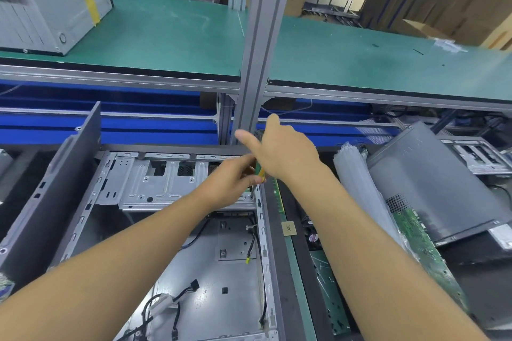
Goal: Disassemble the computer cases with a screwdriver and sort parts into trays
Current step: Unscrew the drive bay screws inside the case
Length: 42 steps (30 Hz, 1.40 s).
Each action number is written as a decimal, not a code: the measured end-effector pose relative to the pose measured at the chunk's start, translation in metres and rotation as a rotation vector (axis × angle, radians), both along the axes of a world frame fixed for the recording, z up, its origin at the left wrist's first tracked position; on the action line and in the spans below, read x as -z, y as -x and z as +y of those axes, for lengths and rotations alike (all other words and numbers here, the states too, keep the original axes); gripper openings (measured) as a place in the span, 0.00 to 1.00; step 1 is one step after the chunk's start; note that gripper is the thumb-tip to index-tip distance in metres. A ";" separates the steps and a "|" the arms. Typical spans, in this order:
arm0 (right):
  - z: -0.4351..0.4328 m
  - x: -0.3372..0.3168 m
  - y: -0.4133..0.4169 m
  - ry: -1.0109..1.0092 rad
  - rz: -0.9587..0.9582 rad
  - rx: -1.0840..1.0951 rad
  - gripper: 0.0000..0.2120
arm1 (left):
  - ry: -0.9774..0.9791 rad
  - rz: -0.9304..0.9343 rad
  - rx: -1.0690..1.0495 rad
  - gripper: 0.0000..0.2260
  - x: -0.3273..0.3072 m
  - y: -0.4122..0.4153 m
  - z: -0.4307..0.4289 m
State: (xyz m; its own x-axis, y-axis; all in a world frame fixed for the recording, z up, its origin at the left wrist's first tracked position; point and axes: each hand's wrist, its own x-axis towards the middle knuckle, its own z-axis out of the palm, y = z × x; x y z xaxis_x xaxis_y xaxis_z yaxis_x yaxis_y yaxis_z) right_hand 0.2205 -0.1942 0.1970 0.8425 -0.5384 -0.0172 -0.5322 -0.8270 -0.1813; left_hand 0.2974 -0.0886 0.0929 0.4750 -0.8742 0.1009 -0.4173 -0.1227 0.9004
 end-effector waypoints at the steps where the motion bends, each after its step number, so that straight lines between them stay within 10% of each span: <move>1: 0.001 -0.002 -0.001 0.071 0.043 0.039 0.37 | 0.010 -0.005 -0.006 0.13 0.001 0.001 0.000; 18: -0.014 -0.013 0.004 -0.108 0.134 -0.295 0.10 | 0.046 0.007 -0.044 0.12 0.011 -0.011 -0.003; 28: -0.023 -0.027 0.011 -0.106 0.264 -0.302 0.10 | 0.030 0.133 0.066 0.12 0.004 -0.006 -0.006; 33: -0.017 -0.026 0.013 -0.094 0.242 -0.031 0.34 | 0.020 0.046 -0.049 0.11 0.012 -0.005 -0.011; 42: -0.019 -0.034 0.007 -0.173 0.298 -0.195 0.10 | 0.079 0.165 -0.002 0.11 0.007 -0.014 -0.009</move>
State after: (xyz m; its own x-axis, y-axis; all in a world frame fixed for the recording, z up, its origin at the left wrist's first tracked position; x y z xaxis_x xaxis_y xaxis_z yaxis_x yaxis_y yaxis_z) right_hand 0.2132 -0.2137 0.2308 0.8730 -0.3367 -0.3528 -0.4188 -0.8883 -0.1885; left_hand 0.3110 -0.0976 0.0863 0.4924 -0.8658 0.0895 -0.2626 -0.0497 0.9636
